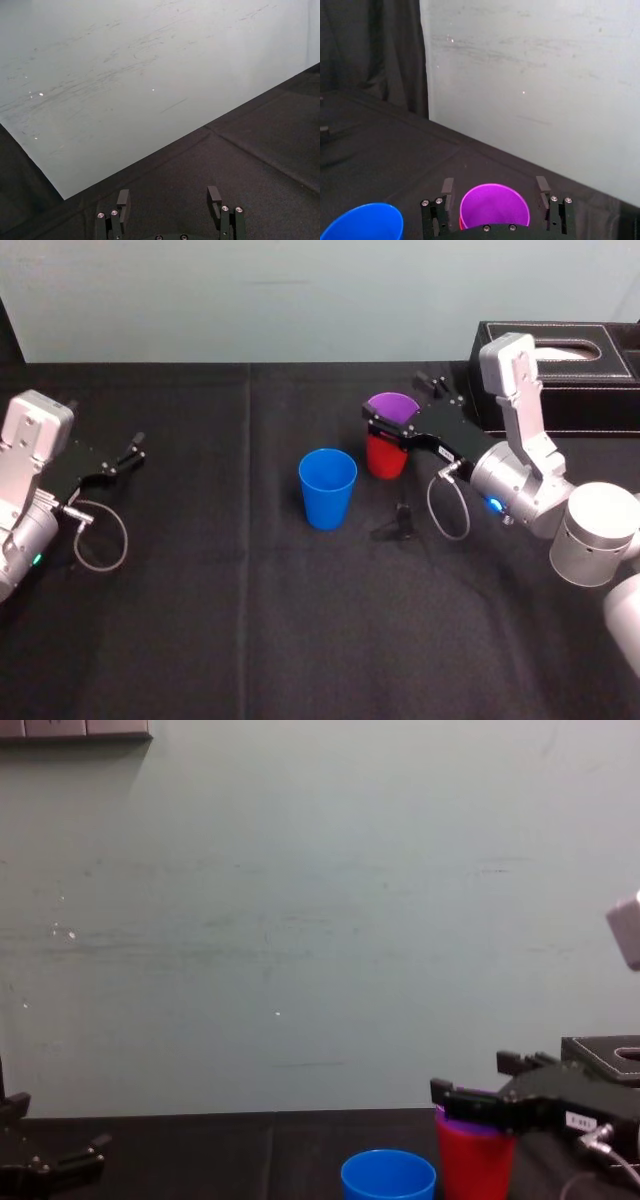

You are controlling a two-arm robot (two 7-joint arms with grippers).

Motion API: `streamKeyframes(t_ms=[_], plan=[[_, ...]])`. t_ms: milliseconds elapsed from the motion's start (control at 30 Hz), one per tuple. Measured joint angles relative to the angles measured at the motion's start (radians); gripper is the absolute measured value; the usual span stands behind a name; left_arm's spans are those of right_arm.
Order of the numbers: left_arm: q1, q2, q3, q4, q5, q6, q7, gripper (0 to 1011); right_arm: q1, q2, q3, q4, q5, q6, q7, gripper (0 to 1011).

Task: Stack the three plastic cups sequentially using one hand.

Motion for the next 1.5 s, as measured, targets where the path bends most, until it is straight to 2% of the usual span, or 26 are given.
streamKeyframes(t_ms=[400, 600, 933, 1233, 1500], plan=[[0.000, 0.000, 0.000, 0.000, 0.000, 0.000, 0.000, 1005, -0.059, 0.044, 0.024, -0.142, 0.002, 0.038, -0.005, 1003], [0.000, 0.000, 0.000, 0.000, 0.000, 0.000, 0.000, 1005, -0.145, 0.086, 0.043, -0.247, 0.025, 0.038, 0.006, 1003], [0.000, 0.000, 0.000, 0.000, 0.000, 0.000, 0.000, 1005, -0.274, 0.155, 0.074, -0.350, 0.059, -0.004, 0.035, 1003], [0.000, 0.000, 0.000, 0.000, 0.000, 0.000, 0.000, 1005, -0.355, 0.203, 0.070, -0.390, 0.075, -0.053, 0.078, 1003], [0.000, 0.000, 0.000, 0.000, 0.000, 0.000, 0.000, 1005, -0.378, 0.212, 0.040, -0.375, 0.080, -0.075, 0.106, 1003]])
